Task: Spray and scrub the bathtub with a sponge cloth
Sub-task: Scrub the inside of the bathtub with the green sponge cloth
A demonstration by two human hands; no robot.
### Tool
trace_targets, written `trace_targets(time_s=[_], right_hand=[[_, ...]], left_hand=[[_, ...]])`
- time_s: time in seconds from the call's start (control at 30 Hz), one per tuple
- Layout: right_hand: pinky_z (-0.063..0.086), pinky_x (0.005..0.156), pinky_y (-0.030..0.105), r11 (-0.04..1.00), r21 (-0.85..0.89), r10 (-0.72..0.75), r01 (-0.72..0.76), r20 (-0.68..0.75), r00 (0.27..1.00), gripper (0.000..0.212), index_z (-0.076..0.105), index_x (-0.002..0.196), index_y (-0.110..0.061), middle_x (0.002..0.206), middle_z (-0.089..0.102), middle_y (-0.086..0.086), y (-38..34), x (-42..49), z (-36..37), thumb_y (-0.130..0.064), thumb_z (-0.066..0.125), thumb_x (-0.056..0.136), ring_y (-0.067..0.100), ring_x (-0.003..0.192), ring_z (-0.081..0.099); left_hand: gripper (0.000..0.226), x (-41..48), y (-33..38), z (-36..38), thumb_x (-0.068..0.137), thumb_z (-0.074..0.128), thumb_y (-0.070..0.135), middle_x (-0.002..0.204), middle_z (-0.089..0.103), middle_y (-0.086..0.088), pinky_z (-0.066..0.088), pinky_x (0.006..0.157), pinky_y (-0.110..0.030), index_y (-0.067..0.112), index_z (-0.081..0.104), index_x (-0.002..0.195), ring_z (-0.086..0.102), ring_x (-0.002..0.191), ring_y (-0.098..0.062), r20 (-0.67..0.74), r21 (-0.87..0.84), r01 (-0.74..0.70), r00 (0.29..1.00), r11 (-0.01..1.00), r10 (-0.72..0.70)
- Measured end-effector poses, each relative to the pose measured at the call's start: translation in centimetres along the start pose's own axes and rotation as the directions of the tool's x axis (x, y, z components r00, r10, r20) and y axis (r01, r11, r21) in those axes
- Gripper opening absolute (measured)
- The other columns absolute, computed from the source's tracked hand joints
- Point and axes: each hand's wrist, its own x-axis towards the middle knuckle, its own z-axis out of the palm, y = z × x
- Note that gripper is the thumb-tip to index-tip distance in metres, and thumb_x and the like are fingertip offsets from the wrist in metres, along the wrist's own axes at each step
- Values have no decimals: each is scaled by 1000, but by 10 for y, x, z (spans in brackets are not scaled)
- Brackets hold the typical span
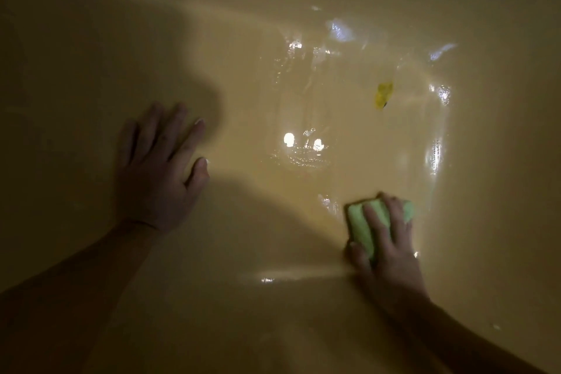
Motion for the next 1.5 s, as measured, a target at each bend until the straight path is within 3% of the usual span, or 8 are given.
trace_targets(time_s=[0.2,0.37,0.57,0.73,0.83,1.0,1.3,1.5], right_hand=[[23,114,76,976,-23,-219,217,-105,970,60,41,150,-22,163,32,20,-80,65,25,-40,57,94,43,153,23],[28,113,69,1000,21,-8,18,-401,916,62,47,151,-15,160,36,18,-109,226,-13,-40,58,94,41,149,31],[24,115,73,914,-86,-405,398,-93,910,70,42,153,-22,166,28,14,-71,89,15,-35,64,87,41,155,20],[27,111,76,789,-119,-598,603,76,798,70,43,147,-23,161,35,15,-53,35,26,-39,65,83,43,152,26],[31,110,71,835,-145,-546,531,-91,833,63,43,148,-19,157,43,21,-65,127,16,-38,61,90,47,147,35],[22,120,67,988,-29,-154,155,-390,908,64,42,154,-16,165,30,14,-111,246,-20,-39,57,97,41,154,21],[27,114,73,769,-141,-622,624,61,781,66,47,146,-23,156,39,15,-78,37,37,-40,63,83,42,150,31],[33,110,65,848,-174,-529,500,-242,813,61,51,145,-16,148,51,22,-110,188,12,-37,63,89,45,141,44]], left_hand=[[53,-1,-4,0,98,53,35,163,42,-9,24,124,-58,18,58,148,37,151,-39,-26,1,20,999,1000,-20],[59,-2,-15,-2,97,51,36,167,36,-9,19,124,-58,18,50,154,31,152,-40,-10,39,82,997,996,-82],[57,2,-23,-3,97,52,35,165,39,-10,23,123,-61,17,53,151,35,150,-43,-28,31,64,998,997,-63],[58,8,-31,-5,97,52,35,165,39,-10,23,123,-59,17,51,153,36,150,-42,-24,48,40,999,998,-39],[59,8,-36,-6,97,52,35,165,39,-9,23,123,-59,17,51,153,36,150,-41,-23,62,31,999,998,-29],[60,11,-46,-8,99,48,37,166,37,-10,22,125,-57,18,48,155,33,152,-40,-24,72,20,1000,997,-18],[58,18,-83,-21,101,44,36,166,37,-12,18,126,-54,15,48,155,31,154,-39,36,73,-90,996,993,88],[48,-6,-88,-25,106,44,32,165,39,-12,24,124,-57,17,56,150,36,151,-41,9,80,-79,997,994,79]])
